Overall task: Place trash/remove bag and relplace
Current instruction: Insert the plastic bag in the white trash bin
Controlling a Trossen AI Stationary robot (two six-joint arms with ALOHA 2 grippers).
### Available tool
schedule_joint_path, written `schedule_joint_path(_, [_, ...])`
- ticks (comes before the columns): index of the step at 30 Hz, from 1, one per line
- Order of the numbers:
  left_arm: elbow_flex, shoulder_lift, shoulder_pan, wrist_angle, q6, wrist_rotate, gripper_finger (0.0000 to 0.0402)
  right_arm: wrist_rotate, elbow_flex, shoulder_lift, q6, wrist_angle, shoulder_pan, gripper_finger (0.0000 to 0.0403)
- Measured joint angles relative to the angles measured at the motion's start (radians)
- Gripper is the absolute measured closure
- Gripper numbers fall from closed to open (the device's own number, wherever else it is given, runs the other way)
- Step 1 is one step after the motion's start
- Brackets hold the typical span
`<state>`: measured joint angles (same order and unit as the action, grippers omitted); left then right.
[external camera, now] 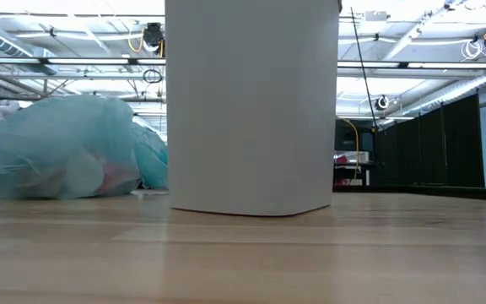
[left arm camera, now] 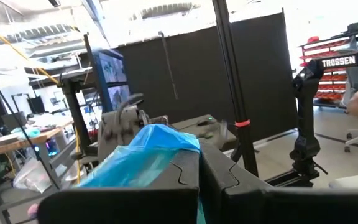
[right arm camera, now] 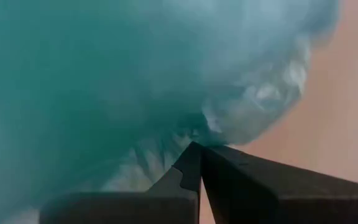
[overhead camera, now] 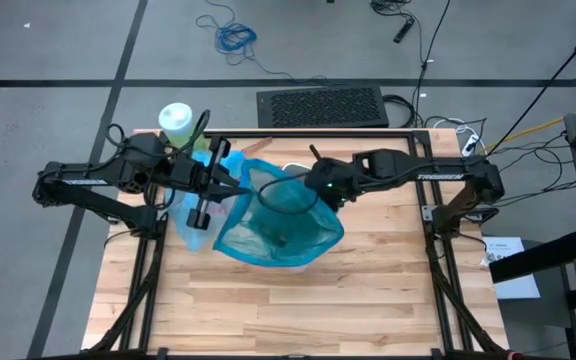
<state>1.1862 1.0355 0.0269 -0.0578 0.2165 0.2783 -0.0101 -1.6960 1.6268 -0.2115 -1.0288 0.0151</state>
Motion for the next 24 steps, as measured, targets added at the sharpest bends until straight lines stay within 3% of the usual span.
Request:
schedule_joint_path(8, [0.000, 0.000, 0.000, 0.043, 0.005, -0.057, 0.0402, 0.006, 0.002, 0.027, -0.092, -0.039, 0.009, 0.0403])
schedule_joint_path(16, [0.000, 0.000, 0.000, 0.050, 0.001, -0.059, 0.0402, -0.071, 0.004, -0.121, -0.154, -0.074, 0.009, 0.0403])
schedule_joint_path(24, [0.000, 0.017, 0.000, 0.029, 0.000, -0.059, 0.0401, -0.097, 0.003, -0.191, 0.015, 0.164, -0.018, 0.0403])
